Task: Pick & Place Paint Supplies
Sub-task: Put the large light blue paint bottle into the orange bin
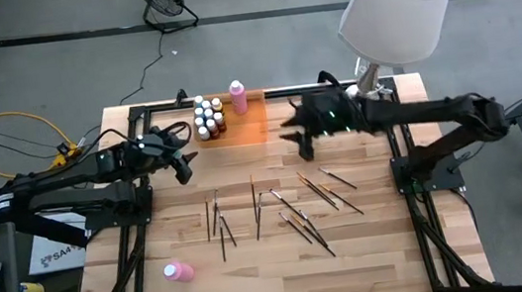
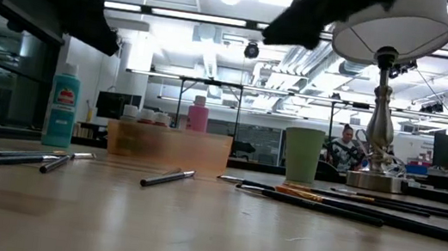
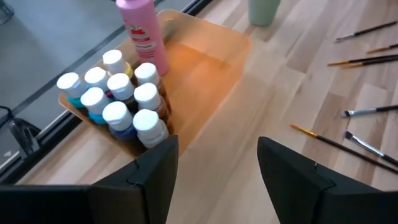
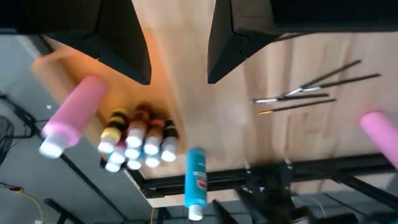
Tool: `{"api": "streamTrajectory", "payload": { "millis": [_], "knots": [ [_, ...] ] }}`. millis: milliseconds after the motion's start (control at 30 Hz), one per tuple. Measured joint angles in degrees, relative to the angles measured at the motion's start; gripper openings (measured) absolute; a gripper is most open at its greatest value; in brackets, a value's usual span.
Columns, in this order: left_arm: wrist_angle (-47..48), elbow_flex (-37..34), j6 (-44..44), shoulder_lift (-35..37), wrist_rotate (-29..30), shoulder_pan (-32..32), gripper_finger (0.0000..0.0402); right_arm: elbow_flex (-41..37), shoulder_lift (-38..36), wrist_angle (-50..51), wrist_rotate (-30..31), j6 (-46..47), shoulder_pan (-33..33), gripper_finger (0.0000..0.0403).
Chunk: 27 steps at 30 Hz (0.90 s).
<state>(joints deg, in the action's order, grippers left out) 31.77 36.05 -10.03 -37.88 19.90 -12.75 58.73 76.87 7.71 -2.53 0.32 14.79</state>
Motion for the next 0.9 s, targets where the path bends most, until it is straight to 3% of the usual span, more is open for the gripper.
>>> {"api": "streamTrajectory", "payload": {
  "millis": [133, 267, 467, 700, 900],
  "knots": [
    [-0.98, -0.04, -0.74, -0.8, 0.26, -0.02, 0.0213, -10.12, -4.29, -7.69, 3.12, 4.63, -5.56, 0.0152],
    [-2.32, -0.04, -0.7, -2.52, 0.26, -0.02, 0.0213, -15.47, -5.74, -12.13, 7.42, 7.9, -11.45, 0.0152],
    [-4.87, 0.73, -0.6, -5.94, 0.61, -0.02, 0.0213, -16.34, -5.39, -14.32, 14.48, 8.34, -18.64, 0.0152],
    [0.07, 8.26, -0.73, -10.47, 4.06, -0.08, 0.0214, -16.34, -5.35, -14.35, 27.15, 4.41, -25.77, 0.0152],
    [8.33, 13.33, -0.73, -14.61, 5.35, -5.61, 0.0233, -16.34, -5.35, -13.62, 29.63, 5.69, -28.69, 0.0152]
  ]
}}
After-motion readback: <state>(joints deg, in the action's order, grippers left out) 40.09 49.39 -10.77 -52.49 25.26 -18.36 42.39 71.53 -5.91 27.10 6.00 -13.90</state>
